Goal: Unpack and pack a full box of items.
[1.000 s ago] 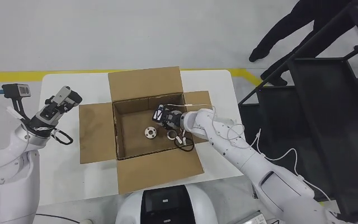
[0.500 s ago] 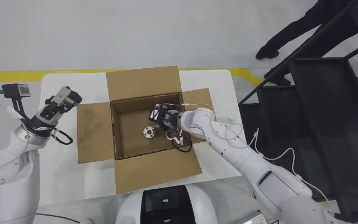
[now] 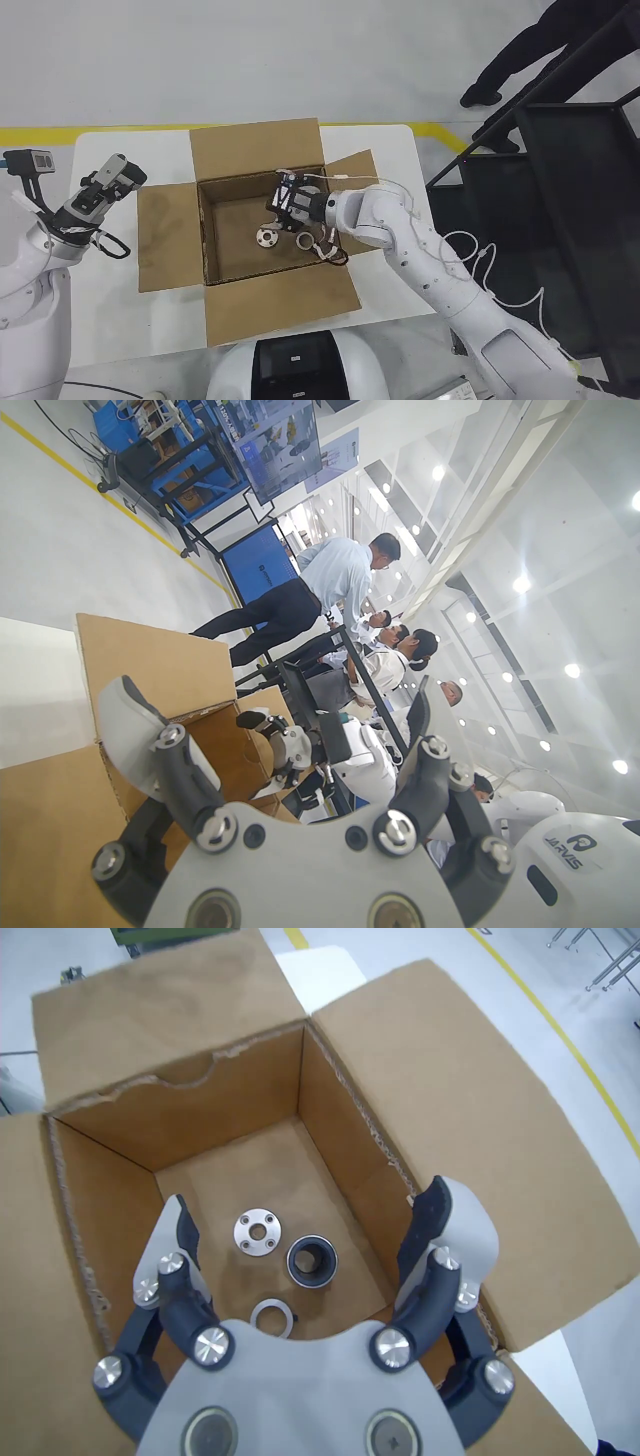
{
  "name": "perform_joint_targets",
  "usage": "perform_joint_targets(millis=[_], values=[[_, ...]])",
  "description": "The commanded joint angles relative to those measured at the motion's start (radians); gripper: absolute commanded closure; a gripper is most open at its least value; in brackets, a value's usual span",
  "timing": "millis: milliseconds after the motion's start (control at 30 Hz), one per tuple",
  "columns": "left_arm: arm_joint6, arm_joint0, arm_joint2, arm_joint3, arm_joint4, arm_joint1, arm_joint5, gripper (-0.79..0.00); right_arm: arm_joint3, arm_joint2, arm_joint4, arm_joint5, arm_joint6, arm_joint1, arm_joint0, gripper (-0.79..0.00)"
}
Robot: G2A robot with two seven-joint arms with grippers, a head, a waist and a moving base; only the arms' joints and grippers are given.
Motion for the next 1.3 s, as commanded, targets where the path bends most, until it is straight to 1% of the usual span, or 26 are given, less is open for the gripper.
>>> perform_joint_targets(millis=[0, 133, 267, 300, 400, 467, 533, 600, 700, 767, 833, 933, 1267], values=[[0.0, 0.0, 0.0, 0.0, 0.0, 0.0, 0.0, -0.785, -0.043, 0.035, 0.08, 0.009, 0.001, 0.005, -0.028, -0.785], [0.0, 0.0, 0.0, 0.0, 0.0, 0.0, 0.0, -0.785, -0.13, 0.113, 0.226, 0.024, 0.055, 0.019, -0.085, -0.785], [0.0, 0.0, 0.0, 0.0, 0.0, 0.0, 0.0, -0.785, -0.209, 0.201, 0.367, 0.054, 0.156, 0.036, -0.143, -0.785], [0.0, 0.0, 0.0, 0.0, 0.0, 0.0, 0.0, -0.785, -0.225, 0.221, 0.408, 0.065, 0.185, 0.04, -0.158, -0.785], [-0.011, 0.006, 0.005, -0.003, 0.013, 0.001, 0.01, -0.785, -0.27, 0.27, 0.516, 0.068, 0.324, 0.055, -0.185, -0.785], [-0.096, 0.015, 0.0, -0.002, 0.033, 0.009, 0.039, -0.785, -0.294, 0.306, 0.564, 0.074, 0.4, 0.065, -0.192, -0.785], [-0.215, 0.021, -0.022, 0.008, 0.052, 0.02, 0.059, -0.785, -0.318, 0.336, 0.602, 0.088, 0.441, 0.072, -0.199, -0.785], [-0.324, 0.026, -0.055, 0.02, 0.055, 0.033, 0.077, -0.785, -0.338, 0.355, 0.634, 0.102, 0.461, 0.077, -0.204, -0.785], [-0.446, 0.038, -0.105, 0.044, 0.054, 0.049, 0.093, -0.785, -0.349, 0.366, 0.654, 0.111, 0.454, 0.08, -0.209, -0.785], [-0.5, 0.046, -0.14, 0.058, 0.042, 0.057, 0.098, -0.785, -0.349, 0.366, 0.654, 0.111, 0.454, 0.08, -0.209, -0.785], [-0.539, 0.055, -0.17, 0.069, -0.013, 0.063, 0.1, -0.785, -0.349, 0.366, 0.654, 0.111, 0.454, 0.08, -0.209, -0.785], [-0.542, 0.066, -0.204, 0.078, -0.078, 0.066, 0.081, -0.785, -0.349, 0.366, 0.654, 0.111, 0.454, 0.08, -0.209, -0.785], [-0.542, 0.066, -0.204, 0.078, -0.078, 0.066, 0.081, -0.785, -0.349, 0.366, 0.654, 0.111, 0.454, 0.08, -0.209, -0.785]])
